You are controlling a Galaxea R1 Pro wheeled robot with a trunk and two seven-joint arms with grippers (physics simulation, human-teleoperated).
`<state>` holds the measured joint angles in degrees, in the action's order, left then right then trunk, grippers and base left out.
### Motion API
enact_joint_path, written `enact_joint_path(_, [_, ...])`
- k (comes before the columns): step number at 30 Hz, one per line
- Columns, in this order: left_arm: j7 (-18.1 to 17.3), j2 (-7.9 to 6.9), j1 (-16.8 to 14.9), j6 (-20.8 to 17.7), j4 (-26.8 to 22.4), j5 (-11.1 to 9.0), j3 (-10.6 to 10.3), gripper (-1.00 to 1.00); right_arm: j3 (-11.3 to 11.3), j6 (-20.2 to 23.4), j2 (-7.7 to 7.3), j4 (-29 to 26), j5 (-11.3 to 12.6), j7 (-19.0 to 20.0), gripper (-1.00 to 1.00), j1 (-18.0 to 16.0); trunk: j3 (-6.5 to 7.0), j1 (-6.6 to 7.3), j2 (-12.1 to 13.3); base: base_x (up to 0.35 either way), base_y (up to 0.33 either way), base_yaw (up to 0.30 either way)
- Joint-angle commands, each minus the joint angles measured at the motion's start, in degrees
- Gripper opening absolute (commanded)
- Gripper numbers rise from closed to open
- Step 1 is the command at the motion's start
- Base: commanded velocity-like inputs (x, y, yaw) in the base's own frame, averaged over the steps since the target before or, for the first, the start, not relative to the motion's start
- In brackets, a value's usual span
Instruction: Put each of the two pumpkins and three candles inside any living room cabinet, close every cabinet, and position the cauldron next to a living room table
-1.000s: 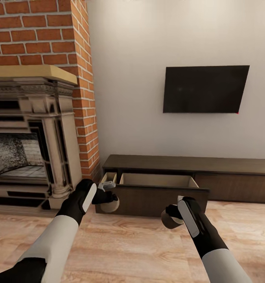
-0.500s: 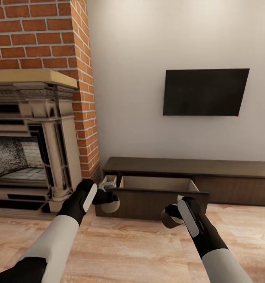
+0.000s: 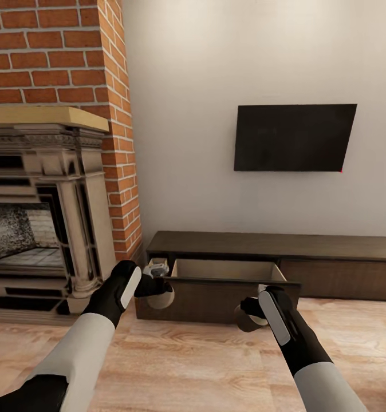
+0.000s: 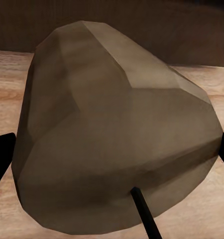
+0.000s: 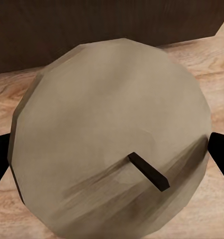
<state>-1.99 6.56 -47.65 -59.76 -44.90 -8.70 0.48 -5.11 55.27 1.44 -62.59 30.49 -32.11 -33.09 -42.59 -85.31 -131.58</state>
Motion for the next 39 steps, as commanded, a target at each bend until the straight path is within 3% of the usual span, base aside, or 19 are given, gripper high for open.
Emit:
enact_joint_path(1, [-0.23,-0.02,-0.01,-0.24,-0.15,0.09,0.04,-1.00,-0.08,0.10,-0.02,-0.05,0.54,-0.61,-1.00,-0.05,-0.02,0.01,-0.03,0.000,0.000,-0.204])
enact_joint_path(10, [-0.24,-0.08,0.01,-0.24,-0.27,0.08,0.03,-1.00,-0.08,0.10,-0.03,-0.06,0.54,-0.59,-1.00,-0.05,0.28,0.01,-0.03,0.174,0.023,-0.189])
enact_joint_path(31, [-0.29,-0.06,0.01,-0.24,-0.36,0.08,0.04,-1.00,-0.08,0.10,0.05,-0.06,0.54,-0.59,-1.00,-0.05,0.31,0.01,-0.03,0.193,0.003,-0.011])
enact_joint_path(39, [-0.30,0.02,0.01,-0.24,-0.36,0.08,0.03,-1.00,-0.08,0.10,0.05,-0.08,0.55,-0.59,-1.00,-0.05,1.75,1.77,3.18,0.012,0.000,0.000])
